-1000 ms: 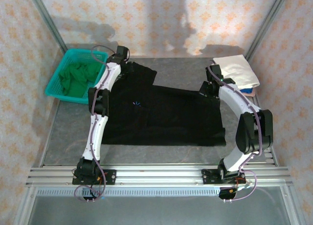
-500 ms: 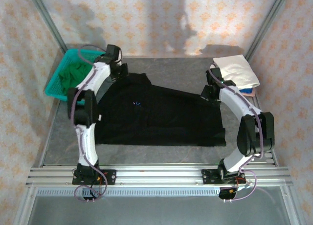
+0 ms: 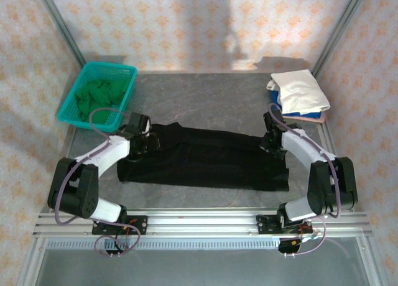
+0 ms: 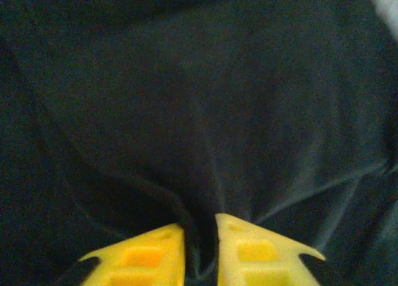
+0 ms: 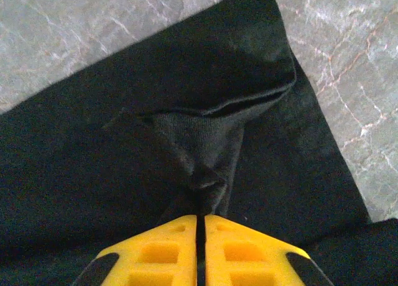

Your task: Fold and stack the t-shirts

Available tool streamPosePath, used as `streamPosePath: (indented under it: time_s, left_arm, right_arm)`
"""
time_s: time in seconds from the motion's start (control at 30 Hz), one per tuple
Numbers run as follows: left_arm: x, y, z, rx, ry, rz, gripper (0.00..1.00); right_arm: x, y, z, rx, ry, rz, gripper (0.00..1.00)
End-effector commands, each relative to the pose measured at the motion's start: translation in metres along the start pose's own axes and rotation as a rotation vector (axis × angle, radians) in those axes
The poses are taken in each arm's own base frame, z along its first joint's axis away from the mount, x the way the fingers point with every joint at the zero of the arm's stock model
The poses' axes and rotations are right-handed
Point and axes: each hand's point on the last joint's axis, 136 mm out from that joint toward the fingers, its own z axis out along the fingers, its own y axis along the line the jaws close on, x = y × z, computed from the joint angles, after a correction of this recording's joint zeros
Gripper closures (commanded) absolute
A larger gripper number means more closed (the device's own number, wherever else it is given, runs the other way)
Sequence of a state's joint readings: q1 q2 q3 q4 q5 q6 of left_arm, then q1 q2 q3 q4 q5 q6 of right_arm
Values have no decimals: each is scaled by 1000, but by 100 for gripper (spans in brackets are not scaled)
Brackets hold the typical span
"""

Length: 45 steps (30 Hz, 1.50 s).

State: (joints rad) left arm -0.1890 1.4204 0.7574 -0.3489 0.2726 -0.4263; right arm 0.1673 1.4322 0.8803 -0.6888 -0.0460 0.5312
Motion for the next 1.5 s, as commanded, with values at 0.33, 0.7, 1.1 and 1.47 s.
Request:
streamPosePath:
  time_s: [0.33, 0.7, 1.1, 1.47]
  left_arm:
    - [-60, 16, -32, -187, -180, -46, 31]
    - [-88, 8, 37, -200, -30, -52, 39]
    - [-16, 43, 27, -226, 37, -62, 47]
    - [-2, 65, 14, -256, 36, -94, 69]
  right_arm:
    - [-25, -23, -21, 12, -90, 118, 53]
    - [-40, -3, 24, 18, -9, 120, 51]
    - [-29, -30, 8, 78, -26, 119, 91]
    - [-17, -54, -21, 90, -94, 176, 92]
